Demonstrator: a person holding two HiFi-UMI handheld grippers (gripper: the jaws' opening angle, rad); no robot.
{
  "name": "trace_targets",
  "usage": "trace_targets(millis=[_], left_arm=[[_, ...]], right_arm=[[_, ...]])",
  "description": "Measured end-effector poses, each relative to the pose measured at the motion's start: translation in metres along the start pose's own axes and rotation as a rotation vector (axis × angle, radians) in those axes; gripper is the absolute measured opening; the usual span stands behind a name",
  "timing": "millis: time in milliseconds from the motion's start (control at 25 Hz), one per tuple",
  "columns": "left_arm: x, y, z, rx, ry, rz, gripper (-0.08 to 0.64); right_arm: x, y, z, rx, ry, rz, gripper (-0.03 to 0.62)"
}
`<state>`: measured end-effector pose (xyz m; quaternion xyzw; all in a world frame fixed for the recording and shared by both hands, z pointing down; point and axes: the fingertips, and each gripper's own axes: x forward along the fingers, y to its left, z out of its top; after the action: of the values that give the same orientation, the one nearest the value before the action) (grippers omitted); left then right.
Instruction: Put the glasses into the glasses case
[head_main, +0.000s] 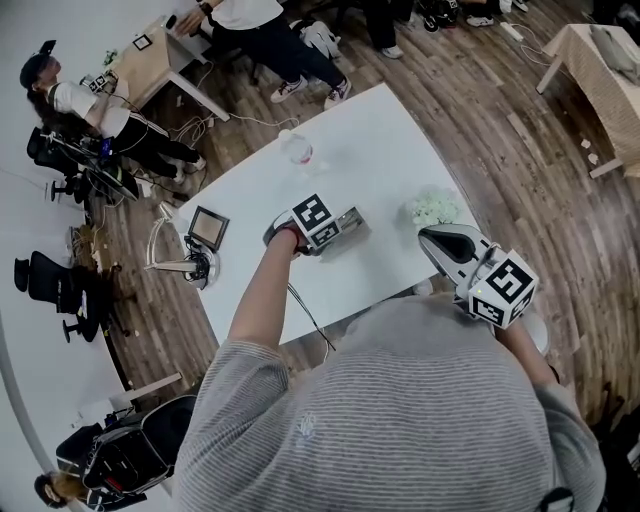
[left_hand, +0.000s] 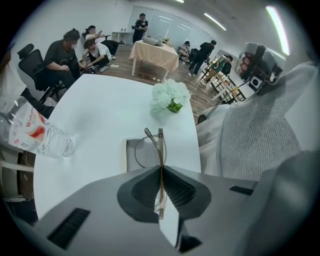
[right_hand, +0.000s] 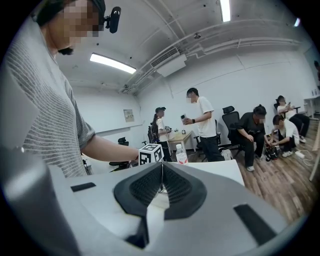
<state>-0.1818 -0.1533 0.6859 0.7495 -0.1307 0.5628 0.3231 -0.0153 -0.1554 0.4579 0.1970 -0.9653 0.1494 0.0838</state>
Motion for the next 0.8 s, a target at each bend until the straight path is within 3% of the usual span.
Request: trace_targets(millis=[480, 800], left_arm=[[0.038, 0.023, -0.003, -0.043, 0.073, -0.096, 0.025], [0.053, 0.031, -0.008, -0.048, 0.136, -0.118, 0.025]], right_arm=[[-0.020, -0.018, -0.007, 0.010, -0.001, -0.073, 0.014], [-0.032, -0.029, -0.006, 0.018, 0.000, -0.131, 0.014]])
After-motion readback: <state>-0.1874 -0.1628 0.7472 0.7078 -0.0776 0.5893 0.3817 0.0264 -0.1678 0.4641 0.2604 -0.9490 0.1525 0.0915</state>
